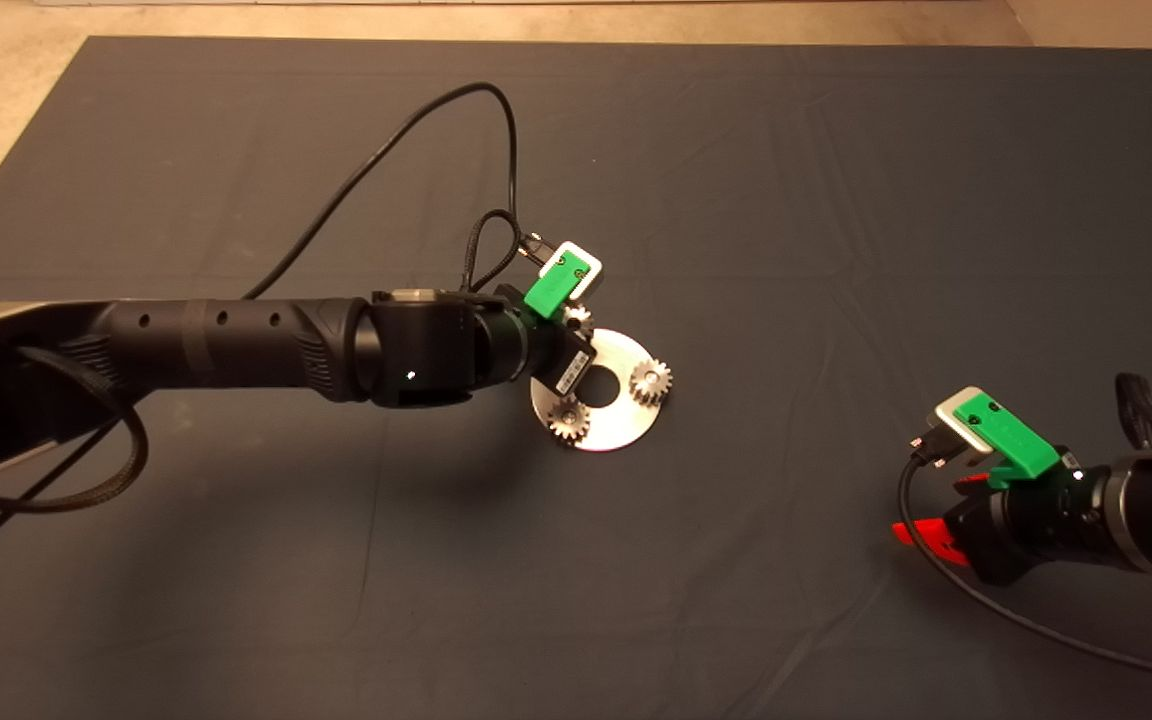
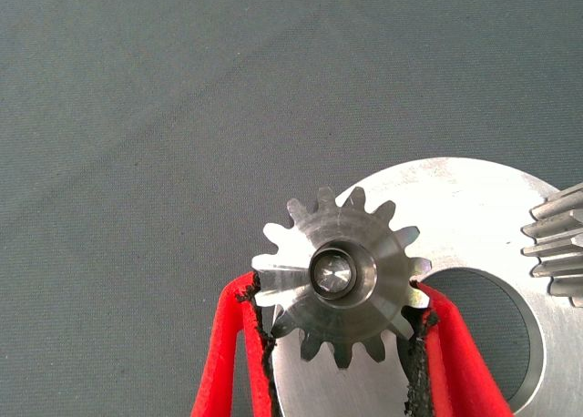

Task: Install three planetary gears onto the carrier pins

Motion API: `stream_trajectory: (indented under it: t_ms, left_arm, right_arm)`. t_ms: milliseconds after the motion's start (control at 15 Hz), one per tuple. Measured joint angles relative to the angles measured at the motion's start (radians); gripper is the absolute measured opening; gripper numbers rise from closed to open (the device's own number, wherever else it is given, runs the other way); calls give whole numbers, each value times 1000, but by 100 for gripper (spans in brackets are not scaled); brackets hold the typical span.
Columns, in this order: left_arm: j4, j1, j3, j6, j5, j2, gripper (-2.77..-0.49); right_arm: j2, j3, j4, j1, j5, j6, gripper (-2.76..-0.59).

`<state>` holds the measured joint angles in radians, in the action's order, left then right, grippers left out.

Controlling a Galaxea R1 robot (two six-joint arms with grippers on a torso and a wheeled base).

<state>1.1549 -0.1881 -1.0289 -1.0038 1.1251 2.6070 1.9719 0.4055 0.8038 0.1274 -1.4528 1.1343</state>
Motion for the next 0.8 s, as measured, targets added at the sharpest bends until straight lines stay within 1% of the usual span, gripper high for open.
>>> stream_trajectory:
  t_ms: [267, 800]
  left_arm:
    - [-2, 0, -13, 15, -7, 3, -273]
    - [-2, 0, -14, 15, -7, 5, -273]
  right_arm:
    - [0, 0, 0, 0, 0, 0, -144]
    - [0, -1, 0, 0, 0, 0, -144]
